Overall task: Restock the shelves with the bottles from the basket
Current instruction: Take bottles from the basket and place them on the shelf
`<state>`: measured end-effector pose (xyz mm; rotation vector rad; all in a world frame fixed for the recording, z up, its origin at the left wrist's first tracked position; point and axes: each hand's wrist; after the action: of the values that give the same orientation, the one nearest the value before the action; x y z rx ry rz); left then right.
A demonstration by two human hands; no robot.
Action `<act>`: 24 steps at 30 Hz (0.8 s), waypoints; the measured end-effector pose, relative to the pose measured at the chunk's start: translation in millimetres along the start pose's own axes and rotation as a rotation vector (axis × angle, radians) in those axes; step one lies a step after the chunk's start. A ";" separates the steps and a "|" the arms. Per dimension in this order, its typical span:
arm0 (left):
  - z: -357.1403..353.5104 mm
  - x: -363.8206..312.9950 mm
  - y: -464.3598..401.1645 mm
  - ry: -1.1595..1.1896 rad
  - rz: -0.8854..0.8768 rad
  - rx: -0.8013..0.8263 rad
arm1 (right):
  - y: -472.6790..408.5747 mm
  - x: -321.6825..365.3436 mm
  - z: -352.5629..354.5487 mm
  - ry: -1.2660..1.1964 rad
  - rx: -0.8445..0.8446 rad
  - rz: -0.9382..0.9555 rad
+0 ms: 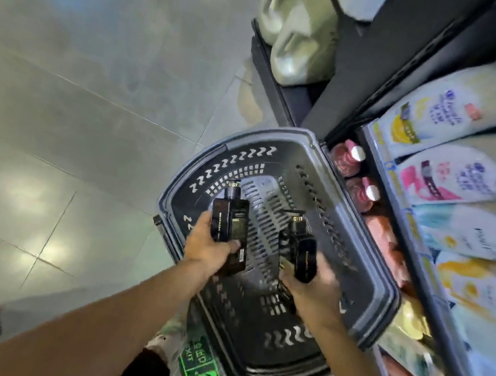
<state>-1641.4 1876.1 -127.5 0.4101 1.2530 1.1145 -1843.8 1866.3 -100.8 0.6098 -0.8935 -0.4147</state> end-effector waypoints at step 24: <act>271.0 -179.2 376.7 -0.143 -0.560 0.561 | 448.6 166.2 157.8 -0.435 -0.368 0.190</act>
<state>-1548.3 1980.0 350.0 0.5025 1.4262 0.2454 -1841.0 2061.0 363.7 0.0913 -1.2403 -0.5343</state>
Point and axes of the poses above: each hand's wrist, its own y-axis away from the middle knuckle, its own z-axis out of the back of the hand, x = y × z, and after that the axes turned 5 degrees about -x, right-handed
